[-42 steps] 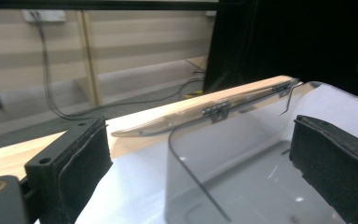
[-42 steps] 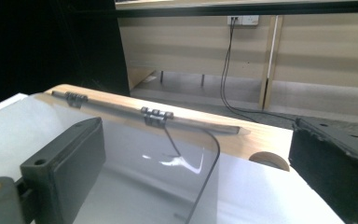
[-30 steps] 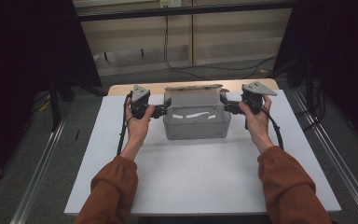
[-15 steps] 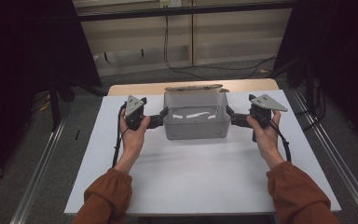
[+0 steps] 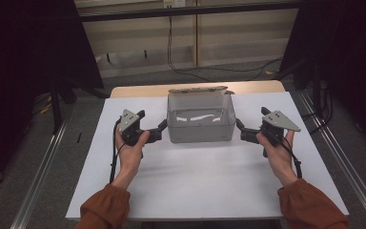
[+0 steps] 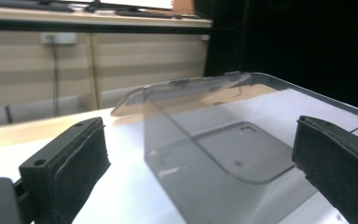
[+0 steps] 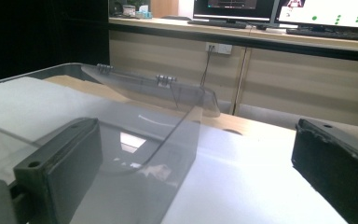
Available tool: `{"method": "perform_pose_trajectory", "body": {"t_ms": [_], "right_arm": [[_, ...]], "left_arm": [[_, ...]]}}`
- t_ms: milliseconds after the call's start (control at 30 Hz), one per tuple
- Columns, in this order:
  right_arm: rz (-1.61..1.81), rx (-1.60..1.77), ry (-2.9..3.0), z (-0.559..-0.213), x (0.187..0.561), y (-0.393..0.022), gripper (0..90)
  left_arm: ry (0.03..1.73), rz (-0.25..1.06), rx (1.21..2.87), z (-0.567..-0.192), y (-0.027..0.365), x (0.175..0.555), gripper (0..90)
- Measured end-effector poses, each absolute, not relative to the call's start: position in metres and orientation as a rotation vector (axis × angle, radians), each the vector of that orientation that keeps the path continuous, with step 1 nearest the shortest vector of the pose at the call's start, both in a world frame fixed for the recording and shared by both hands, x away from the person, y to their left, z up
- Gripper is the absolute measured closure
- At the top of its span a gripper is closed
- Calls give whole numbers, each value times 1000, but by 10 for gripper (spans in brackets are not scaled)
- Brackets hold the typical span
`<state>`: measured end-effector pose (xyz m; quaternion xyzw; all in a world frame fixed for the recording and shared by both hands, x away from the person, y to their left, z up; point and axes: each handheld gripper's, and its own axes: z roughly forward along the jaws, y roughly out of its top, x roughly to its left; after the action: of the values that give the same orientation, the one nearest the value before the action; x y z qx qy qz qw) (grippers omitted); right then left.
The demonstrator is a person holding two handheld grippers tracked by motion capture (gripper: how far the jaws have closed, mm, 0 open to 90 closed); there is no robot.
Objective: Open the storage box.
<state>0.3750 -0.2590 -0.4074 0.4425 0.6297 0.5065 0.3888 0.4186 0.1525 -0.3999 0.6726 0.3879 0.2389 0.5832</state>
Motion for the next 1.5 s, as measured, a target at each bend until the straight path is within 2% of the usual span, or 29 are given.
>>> {"method": "perform_pose_trajectory", "body": {"t_ms": [100,700,1100,1500], "right_arm": [[1286,1121,1596,-409,366,-261,13],[1292,1122,1553,-413,310,-269,11],[1263,1164,1512,-421,284,-288,0],[1242,1204,1527,-434,259,-303,5]], "left_arm": [[852,596,1595,-402,157,408,32],[874,637,1582,-415,192,349,31],[946,687,1561,-420,212,326,31],[954,662,1572,-428,223,304,31]]}}
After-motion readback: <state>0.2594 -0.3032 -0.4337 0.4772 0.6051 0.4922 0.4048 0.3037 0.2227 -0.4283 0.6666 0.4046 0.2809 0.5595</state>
